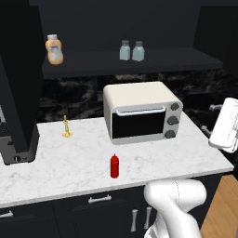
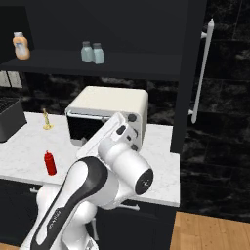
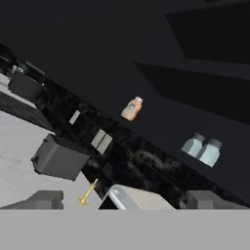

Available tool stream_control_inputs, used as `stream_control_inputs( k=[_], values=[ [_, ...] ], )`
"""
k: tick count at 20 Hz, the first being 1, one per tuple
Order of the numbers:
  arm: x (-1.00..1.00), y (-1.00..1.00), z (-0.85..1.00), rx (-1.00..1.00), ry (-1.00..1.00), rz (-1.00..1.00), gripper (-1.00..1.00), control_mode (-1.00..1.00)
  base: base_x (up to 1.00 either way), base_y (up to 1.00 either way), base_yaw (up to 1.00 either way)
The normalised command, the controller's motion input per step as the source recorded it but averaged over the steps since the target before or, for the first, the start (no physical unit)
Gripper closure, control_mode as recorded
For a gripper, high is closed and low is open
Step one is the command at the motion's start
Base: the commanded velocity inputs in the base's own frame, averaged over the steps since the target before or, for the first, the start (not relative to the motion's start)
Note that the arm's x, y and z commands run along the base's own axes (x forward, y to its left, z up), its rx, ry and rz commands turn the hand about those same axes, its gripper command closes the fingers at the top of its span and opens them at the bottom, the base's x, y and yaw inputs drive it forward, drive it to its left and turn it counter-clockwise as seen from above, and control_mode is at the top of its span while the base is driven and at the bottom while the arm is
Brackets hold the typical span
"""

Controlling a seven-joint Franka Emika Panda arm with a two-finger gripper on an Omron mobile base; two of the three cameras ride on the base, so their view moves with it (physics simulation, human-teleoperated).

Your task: Put the shaker and condiment bottle from the counter next to their counterparts in the cabinet.

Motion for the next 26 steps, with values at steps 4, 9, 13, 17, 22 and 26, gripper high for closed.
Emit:
stream_control_inputs(
  k=[4,9,13,17,22,26],
  values=[
    [-0.02,0.07,-1.0,-0.13,-0.06,0.21,-1.0,-1.0,0.0,0.0,0.0],
    [0.01,0.26,-1.0,-0.13,0.02,0.21,-1.0,-1.0,0.0,0.0,0.0],
    [0.01,0.49,-0.67,-0.33,0.24,0.13,-1.0,-1.0,0.0,0.0,0.0],
    [0.0,0.77,-0.59,-0.49,0.27,0.03,-1.0,-1.0,0.0,0.0,0.0],
    [0.52,0.4,-0.27,-0.31,0.46,0.03,-1.0,-1.0,0.0,0.0,0.0],
    [1.0,-0.17,-0.27,0.0,0.35,0.13,-1.0,-1.0,0.0,0.0,0.0]
  ],
)
